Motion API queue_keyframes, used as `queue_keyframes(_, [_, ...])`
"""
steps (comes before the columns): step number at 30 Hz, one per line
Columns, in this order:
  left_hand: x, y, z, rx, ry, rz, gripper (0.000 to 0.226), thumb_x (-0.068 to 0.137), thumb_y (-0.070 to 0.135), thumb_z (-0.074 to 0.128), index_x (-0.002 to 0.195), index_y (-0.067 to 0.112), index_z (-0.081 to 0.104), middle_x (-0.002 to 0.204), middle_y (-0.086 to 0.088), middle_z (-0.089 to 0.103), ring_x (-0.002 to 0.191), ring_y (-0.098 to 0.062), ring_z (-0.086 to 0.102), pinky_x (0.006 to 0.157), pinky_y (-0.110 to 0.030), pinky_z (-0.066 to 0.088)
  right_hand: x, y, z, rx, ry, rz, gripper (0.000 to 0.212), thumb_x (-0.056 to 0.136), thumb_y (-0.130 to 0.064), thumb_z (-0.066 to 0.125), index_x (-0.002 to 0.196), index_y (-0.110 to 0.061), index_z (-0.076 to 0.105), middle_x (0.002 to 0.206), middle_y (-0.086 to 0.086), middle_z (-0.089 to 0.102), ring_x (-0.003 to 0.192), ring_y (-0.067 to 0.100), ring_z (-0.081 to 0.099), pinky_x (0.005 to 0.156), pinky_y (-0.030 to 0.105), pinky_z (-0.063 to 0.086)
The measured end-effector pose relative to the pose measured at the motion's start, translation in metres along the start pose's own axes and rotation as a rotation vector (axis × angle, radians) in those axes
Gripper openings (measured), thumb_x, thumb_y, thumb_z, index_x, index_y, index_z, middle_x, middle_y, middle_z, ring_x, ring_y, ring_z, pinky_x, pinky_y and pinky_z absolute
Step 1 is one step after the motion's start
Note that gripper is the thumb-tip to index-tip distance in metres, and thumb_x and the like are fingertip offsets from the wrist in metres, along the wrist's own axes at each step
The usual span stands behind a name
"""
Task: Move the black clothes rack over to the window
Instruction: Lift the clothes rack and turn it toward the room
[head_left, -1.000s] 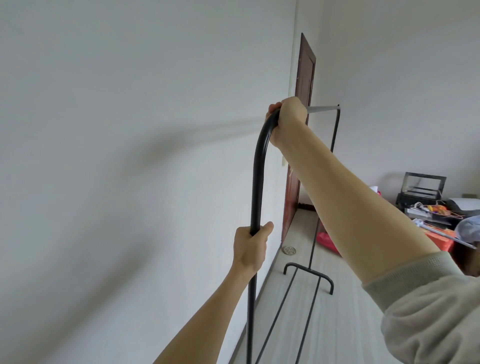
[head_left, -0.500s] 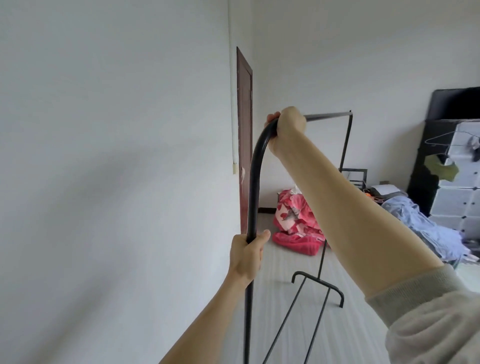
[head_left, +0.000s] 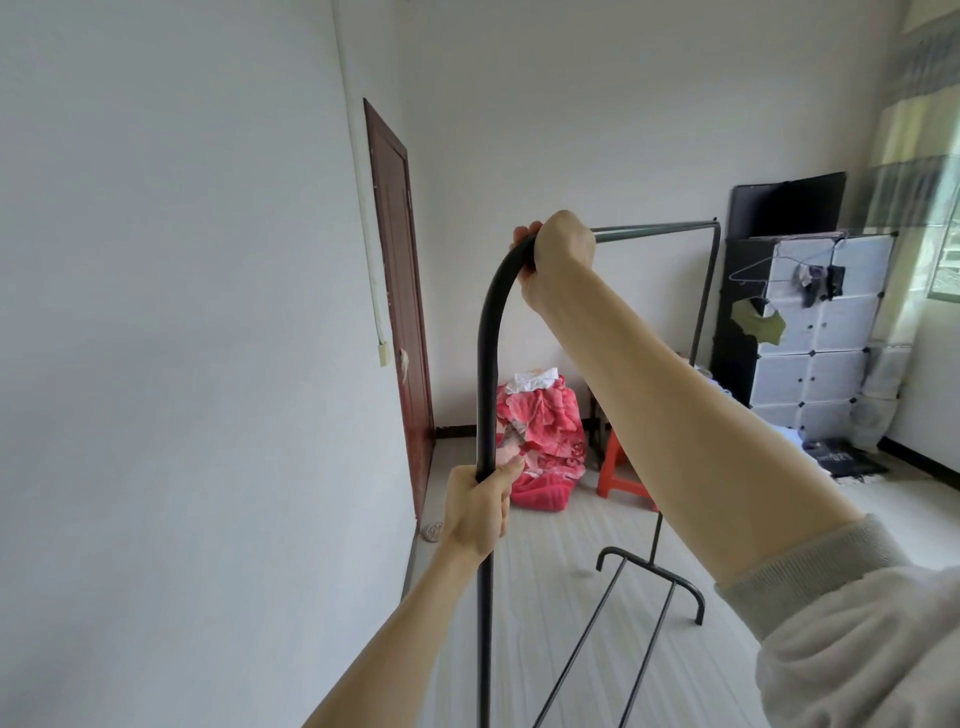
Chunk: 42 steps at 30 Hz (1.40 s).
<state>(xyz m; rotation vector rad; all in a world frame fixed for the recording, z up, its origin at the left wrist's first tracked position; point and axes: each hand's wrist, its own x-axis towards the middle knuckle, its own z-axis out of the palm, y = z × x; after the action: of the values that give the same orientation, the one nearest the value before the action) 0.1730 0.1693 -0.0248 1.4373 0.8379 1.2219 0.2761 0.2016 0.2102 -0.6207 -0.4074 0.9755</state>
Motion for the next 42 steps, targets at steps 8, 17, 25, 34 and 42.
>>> queue_keyframes(8, [0.041, -0.008, 0.021, -0.053, -0.068, -0.036, 0.066, 0.097, 0.017, 0.060, 0.040, 0.026, 0.029, 0.040, 0.007, 0.024, 0.035, -0.010, 0.018, 0.039, -0.021, 0.018, 0.046, -0.007, -0.011, 0.003, 0.045, -0.050, 0.020, 0.092, -0.008, 0.036, 0.081, -0.011, 0.053, 0.070, 0.003, 0.058, 0.029, 0.011, 0.056, 0.045, 0.020, 0.050])
queue_keyframes(17, [0.082, -0.022, 0.014, -0.068, -0.131, -0.040, 0.065, 0.097, 0.015, 0.061, 0.042, 0.022, 0.028, 0.039, 0.006, 0.024, 0.035, -0.011, 0.018, 0.040, -0.022, 0.017, 0.083, 0.009, -0.006, -0.006, 0.088, -0.112, 0.020, 0.093, -0.009, 0.037, 0.081, -0.011, 0.053, 0.069, 0.003, 0.059, 0.030, 0.011, 0.057, 0.045, 0.021, 0.050])
queue_keyframes(25, [0.130, -0.043, -0.009, -0.147, -0.284, -0.053, 0.062, 0.093, 0.022, 0.062, 0.038, 0.027, 0.035, 0.039, 0.008, 0.028, 0.032, -0.009, 0.021, 0.039, -0.021, 0.019, 0.117, 0.039, 0.011, -0.034, 0.155, -0.189, 0.020, 0.095, -0.006, 0.037, 0.084, -0.009, 0.054, 0.066, 0.004, 0.057, 0.031, 0.010, 0.056, 0.042, 0.020, 0.050])
queue_keyframes(34, [0.163, -0.055, 0.000, -0.166, -0.399, -0.053, 0.065, 0.097, 0.017, 0.060, 0.038, 0.026, 0.034, 0.039, 0.008, 0.027, 0.032, -0.009, 0.021, 0.037, -0.020, 0.020, 0.145, 0.038, 0.010, -0.019, 0.219, -0.282, 0.024, 0.093, 0.000, 0.033, 0.085, -0.007, 0.054, 0.062, 0.005, 0.053, 0.029, 0.010, 0.053, 0.038, 0.017, 0.045])
queue_keyframes(42, [0.193, -0.061, 0.036, -0.160, -0.466, -0.060, 0.063, 0.096, 0.016, 0.061, 0.041, 0.025, 0.032, 0.040, 0.007, 0.026, 0.034, -0.010, 0.019, 0.038, -0.020, 0.019, 0.183, 0.016, -0.014, 0.001, 0.261, -0.338, 0.020, 0.095, -0.002, 0.038, 0.085, -0.003, 0.055, 0.059, 0.006, 0.053, 0.028, 0.011, 0.054, 0.037, 0.017, 0.046])
